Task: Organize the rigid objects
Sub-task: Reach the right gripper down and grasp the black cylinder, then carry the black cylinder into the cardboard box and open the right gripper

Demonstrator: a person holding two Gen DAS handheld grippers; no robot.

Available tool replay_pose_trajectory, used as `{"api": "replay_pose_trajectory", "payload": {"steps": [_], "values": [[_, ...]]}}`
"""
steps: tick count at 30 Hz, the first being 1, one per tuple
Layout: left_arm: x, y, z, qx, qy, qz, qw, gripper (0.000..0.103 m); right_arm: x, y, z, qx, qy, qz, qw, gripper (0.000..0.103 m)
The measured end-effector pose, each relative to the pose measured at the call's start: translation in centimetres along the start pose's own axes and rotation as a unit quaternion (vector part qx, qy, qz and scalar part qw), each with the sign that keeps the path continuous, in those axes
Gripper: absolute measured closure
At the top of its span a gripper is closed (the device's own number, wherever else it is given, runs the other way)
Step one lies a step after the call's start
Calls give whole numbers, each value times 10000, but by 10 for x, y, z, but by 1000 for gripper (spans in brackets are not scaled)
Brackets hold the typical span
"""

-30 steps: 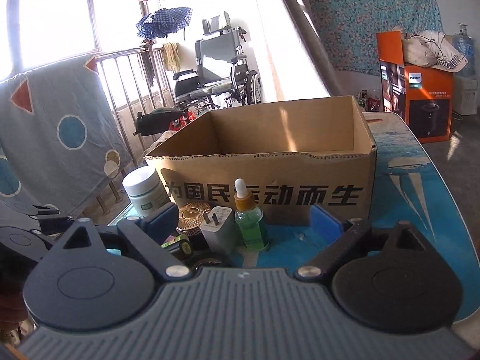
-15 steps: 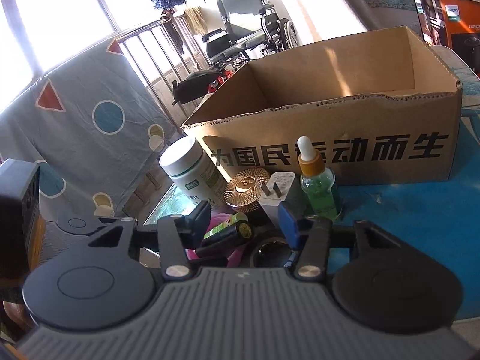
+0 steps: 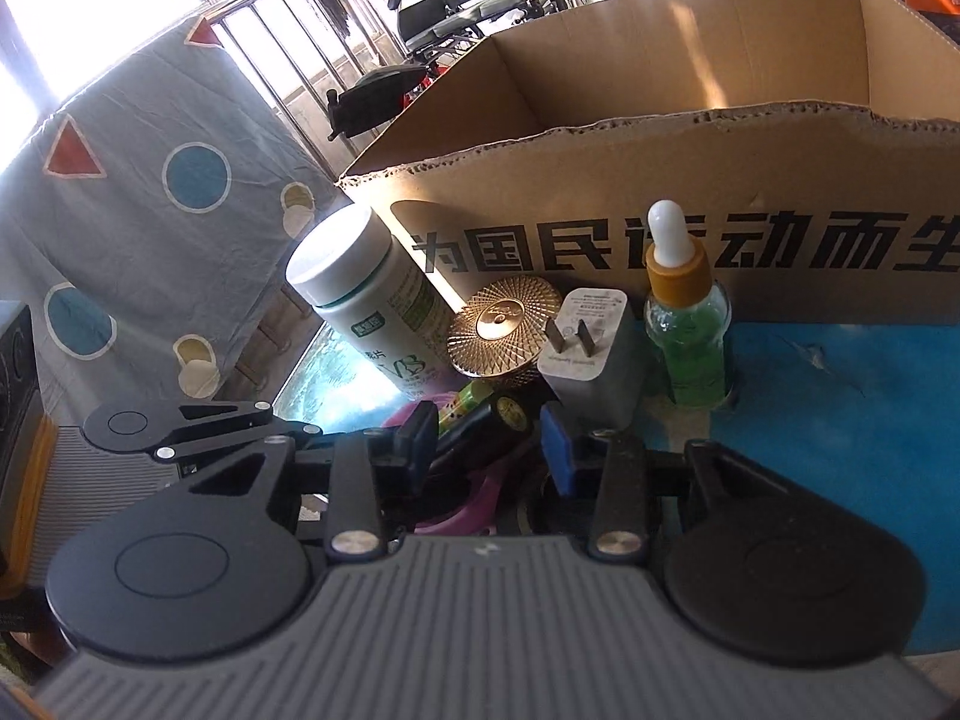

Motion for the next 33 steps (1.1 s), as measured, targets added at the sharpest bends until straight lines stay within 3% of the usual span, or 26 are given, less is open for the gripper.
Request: {"api": "replay_pose_trajectory", "payload": {"steps": [8, 16, 22, 33], "values": [[-1, 1, 0, 39, -145, 111, 9998, 74, -2, -15, 1, -243, -249, -5, 9994, 68], [4, 3, -3, 135, -259, 144, 9995, 76, -2, -7, -2, -30, -434, -1, 9991, 75], [6, 4, -4, 178, -307, 54, 9994, 77, -13, 10, -7, 225, -221, -85, 9995, 82], [10, 14, -5, 402, -479, -266, 9977, 79, -29, 27, -9, 460, 197, -89, 9987, 82]]}}
Point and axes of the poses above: each gripper's, at about its wrist camera, not at the fingertips, and y roughly against the way its jaws point, x to its right, z to its underside, the point moved 8 cm from there along -y, roughly the way its jaws point, and after that the axes turned 15 degrees about z, right-handed, at the moved point
